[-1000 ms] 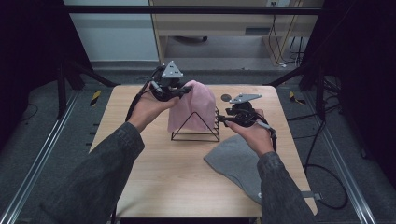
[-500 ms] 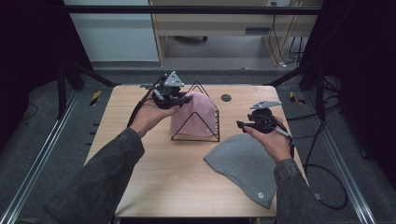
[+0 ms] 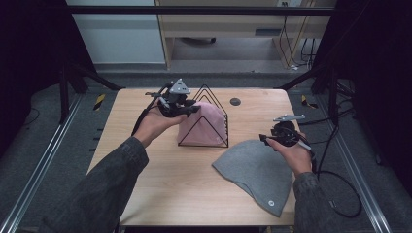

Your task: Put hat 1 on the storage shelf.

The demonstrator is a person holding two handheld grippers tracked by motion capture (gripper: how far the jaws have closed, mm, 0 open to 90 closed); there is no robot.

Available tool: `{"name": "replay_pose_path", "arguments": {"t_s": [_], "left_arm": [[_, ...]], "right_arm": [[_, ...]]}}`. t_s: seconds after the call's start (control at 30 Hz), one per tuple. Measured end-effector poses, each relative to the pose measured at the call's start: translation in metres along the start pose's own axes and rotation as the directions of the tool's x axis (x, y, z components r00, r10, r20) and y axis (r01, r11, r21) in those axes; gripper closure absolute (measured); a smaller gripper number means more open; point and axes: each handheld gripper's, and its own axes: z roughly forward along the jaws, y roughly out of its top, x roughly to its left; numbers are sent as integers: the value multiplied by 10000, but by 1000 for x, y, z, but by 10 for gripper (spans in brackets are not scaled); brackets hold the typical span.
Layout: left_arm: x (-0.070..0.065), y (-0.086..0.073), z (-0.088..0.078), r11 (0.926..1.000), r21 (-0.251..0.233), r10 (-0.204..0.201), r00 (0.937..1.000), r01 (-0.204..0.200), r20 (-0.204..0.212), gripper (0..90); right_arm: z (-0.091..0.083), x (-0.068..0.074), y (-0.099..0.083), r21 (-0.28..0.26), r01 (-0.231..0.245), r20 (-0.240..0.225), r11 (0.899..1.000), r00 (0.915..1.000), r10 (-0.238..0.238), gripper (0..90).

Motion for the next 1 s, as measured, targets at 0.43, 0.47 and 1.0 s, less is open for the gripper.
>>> {"name": "replay_pose_path", "arguments": {"t_s": [0.43,0.47,1.0], "left_arm": [[-12,-41,-51,9964,-378,-778,9962,764,-395,266],[-12,-41,-51,9964,-378,-778,9962,764,-395,236],[-20,-129,-75,9889,123,-1482,9889,1484,-138,123]], "right_arm": [[3,-22,-40,956,-999,264,9904,9949,978,385],[3,-24,-43,961,-1164,279,9885,9931,1143,396],[16,-25,-50,1579,-1139,647,9809,9924,1048,493]]}}
